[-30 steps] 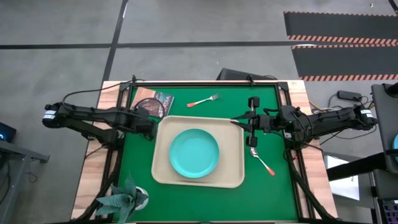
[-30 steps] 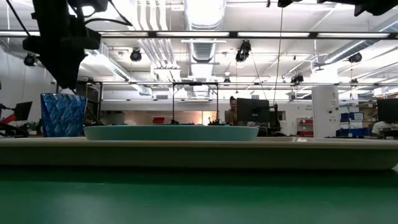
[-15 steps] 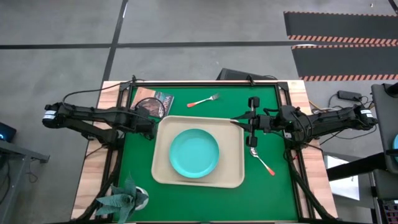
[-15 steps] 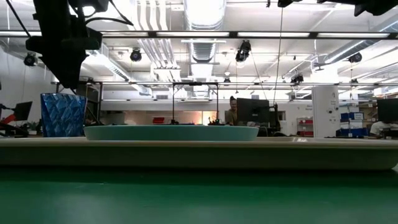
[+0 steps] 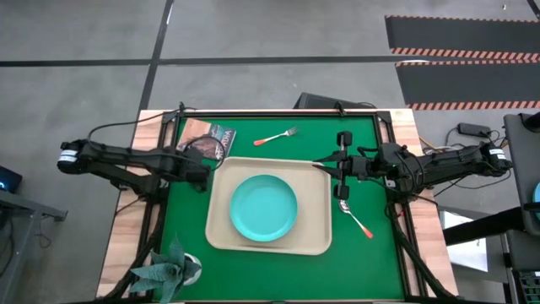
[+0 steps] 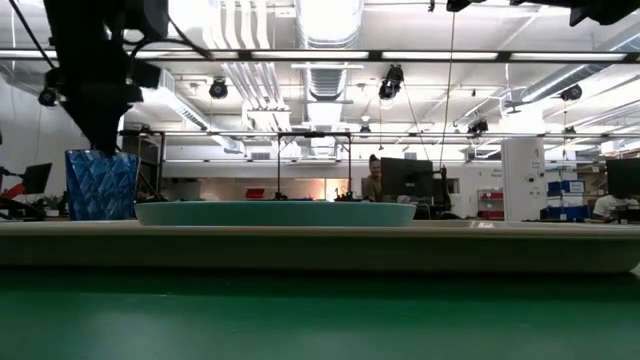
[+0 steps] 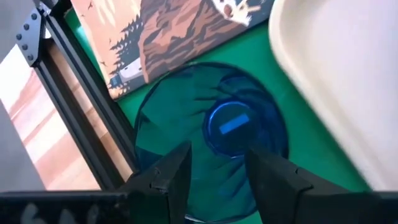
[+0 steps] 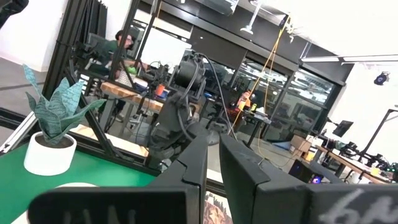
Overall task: Pick and place plate/cup/fork/spoon on tray
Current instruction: Put the blue glass on the white tray to the top left of the blue plate
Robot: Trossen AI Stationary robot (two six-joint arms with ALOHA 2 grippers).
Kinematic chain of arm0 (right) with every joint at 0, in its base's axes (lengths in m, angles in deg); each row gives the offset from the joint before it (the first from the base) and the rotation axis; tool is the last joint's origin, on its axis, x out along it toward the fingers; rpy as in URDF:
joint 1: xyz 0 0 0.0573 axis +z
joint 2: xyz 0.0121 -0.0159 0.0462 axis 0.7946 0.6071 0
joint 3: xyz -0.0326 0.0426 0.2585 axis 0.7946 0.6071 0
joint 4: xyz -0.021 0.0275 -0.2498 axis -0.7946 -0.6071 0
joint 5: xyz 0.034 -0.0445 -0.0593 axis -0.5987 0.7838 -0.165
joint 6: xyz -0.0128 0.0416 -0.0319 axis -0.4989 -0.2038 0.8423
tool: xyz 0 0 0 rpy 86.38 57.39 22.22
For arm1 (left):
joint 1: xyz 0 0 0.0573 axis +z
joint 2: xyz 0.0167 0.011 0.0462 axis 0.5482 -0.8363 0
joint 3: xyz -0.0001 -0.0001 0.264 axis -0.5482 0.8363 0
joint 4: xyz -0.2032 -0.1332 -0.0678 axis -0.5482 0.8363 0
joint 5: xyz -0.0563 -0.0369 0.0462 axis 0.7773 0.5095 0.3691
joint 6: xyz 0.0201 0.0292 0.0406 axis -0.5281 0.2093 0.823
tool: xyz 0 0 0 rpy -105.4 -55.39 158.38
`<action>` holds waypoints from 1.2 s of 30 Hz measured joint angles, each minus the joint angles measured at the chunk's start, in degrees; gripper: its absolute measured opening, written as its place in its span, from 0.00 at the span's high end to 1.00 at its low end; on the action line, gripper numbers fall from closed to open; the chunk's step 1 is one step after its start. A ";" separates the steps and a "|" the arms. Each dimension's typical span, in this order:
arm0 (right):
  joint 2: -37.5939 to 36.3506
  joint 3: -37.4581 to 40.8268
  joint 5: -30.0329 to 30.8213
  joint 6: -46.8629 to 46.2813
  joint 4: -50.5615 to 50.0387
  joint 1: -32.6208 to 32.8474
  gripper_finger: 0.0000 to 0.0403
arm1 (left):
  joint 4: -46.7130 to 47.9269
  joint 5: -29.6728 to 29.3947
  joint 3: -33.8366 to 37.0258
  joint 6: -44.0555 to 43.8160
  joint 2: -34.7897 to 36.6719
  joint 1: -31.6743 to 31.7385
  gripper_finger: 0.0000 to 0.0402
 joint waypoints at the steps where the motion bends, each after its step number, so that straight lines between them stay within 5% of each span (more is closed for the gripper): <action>1: 0.00 0.00 0.00 0.00 0.00 0.00 0.92 | -0.40 -0.01 0.55 0.31 0.00 0.00 0.67; 21: 0.00 0.00 0.00 -0.42 -0.04 0.00 0.92 | -3.59 0.33 0.65 2.72 0.00 0.00 0.67; 36: 0.00 0.00 0.00 -1.22 -0.09 0.00 0.92 | -1.52 10.84 -4.76 -0.87 0.28 -0.02 0.67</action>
